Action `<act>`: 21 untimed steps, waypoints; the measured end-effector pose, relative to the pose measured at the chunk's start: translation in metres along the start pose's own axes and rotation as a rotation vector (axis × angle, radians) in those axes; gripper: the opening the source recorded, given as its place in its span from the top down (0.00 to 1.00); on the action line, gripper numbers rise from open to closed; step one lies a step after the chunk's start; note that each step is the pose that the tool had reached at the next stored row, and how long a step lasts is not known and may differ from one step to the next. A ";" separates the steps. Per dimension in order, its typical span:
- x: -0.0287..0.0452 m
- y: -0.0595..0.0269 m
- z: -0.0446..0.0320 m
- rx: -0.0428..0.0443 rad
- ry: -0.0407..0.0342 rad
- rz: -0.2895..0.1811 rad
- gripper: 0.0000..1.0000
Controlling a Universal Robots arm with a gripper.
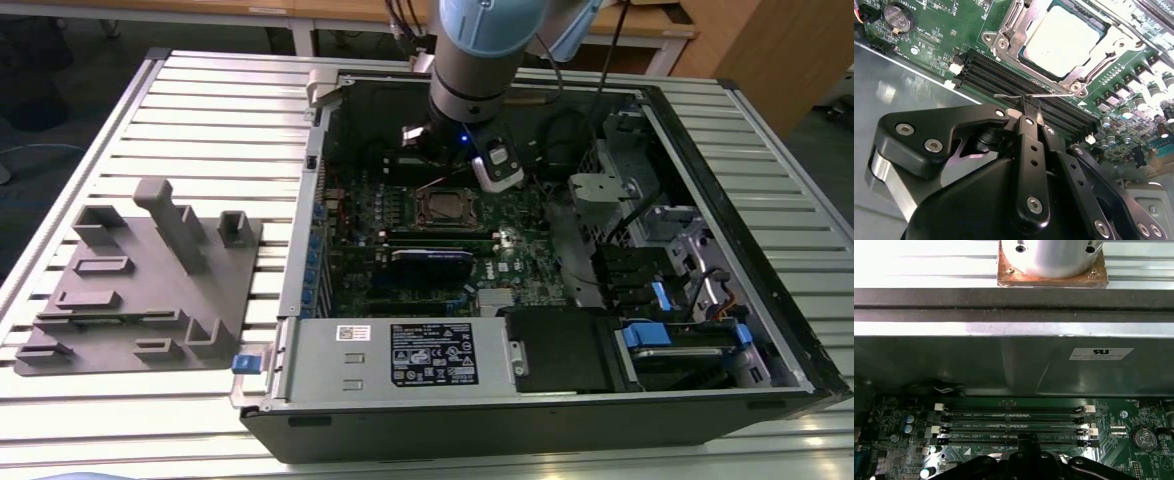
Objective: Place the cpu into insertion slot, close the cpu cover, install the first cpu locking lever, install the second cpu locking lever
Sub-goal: 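Install the first cpu locking lever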
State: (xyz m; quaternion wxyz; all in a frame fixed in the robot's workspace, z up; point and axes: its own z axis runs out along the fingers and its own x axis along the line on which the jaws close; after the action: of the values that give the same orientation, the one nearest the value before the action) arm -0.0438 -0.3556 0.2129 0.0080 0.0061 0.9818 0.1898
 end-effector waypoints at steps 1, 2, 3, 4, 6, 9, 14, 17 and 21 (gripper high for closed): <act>0.0000 -0.0005 0.0006 -0.0010 -0.0019 -0.001 0.89; 0.0000 -0.0011 0.0012 -0.0020 -0.0037 -0.002 0.89; 0.0000 -0.0016 0.0019 -0.0032 -0.0055 -0.002 0.89; 0.0000 -0.0021 0.0025 -0.0043 -0.0074 -0.003 0.89; 0.0001 -0.0030 0.0037 -0.0067 -0.0111 -0.004 0.89; 0.0001 -0.0046 0.0056 -0.0097 -0.0159 -0.006 0.89; 0.0001 -0.0071 0.0080 -0.0107 -0.0203 -0.008 0.89; 0.0003 -0.0071 0.0082 -0.0116 -0.0205 -0.008 0.89; 0.0015 -0.0071 0.0082 -0.0128 -0.0205 -0.008 0.89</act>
State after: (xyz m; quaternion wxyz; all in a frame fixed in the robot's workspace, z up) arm -0.0451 -0.3592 0.2026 0.0188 0.0041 0.9804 0.1959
